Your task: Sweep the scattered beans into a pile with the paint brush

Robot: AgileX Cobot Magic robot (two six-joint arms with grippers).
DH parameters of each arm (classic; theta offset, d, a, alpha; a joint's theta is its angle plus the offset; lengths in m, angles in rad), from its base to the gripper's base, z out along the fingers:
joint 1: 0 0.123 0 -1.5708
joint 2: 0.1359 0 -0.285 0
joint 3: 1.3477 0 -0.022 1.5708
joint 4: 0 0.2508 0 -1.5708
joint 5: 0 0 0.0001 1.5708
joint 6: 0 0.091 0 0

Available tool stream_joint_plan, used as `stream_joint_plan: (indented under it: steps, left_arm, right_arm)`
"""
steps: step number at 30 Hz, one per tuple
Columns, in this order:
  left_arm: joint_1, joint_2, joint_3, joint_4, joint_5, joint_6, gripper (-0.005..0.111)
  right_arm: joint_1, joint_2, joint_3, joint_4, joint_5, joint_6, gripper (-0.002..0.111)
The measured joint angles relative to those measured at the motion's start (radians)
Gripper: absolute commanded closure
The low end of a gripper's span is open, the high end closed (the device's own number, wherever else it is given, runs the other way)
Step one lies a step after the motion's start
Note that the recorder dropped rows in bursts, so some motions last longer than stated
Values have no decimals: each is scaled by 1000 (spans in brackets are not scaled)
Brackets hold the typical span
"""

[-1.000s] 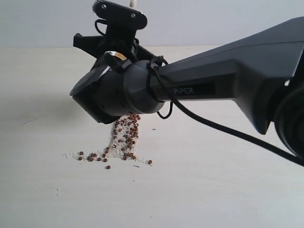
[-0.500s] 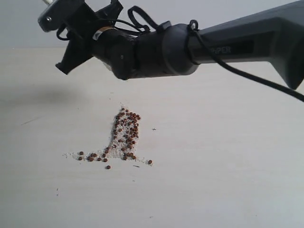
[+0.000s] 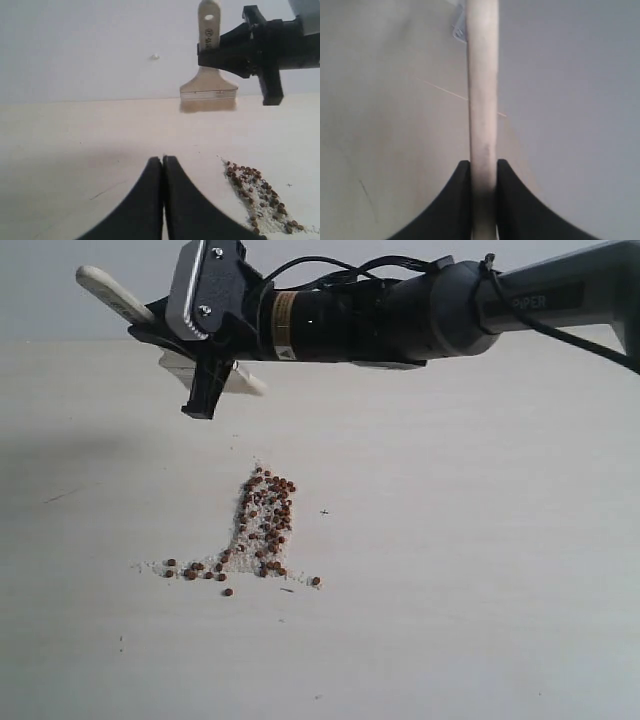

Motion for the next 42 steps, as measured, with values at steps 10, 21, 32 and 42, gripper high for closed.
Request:
stream_joint_plan:
  steps: [10,21,32,42]
  left_arm:
    - [0,0,0,0,0,0,106]
    - [0,0,0,0,0,0,106]
    - [0,0,0,0,0,0,106]
    - [0,0,0,0,0,0,106]
  right_arm:
    - [-107,140,-110,-98,-196,77,108]
    - [-117,322,-324,-204,-247,136,108]
    - [-117,322,-338,-491,-306,396,108]
    - [-117,258,-341,-607,-417,566,108]
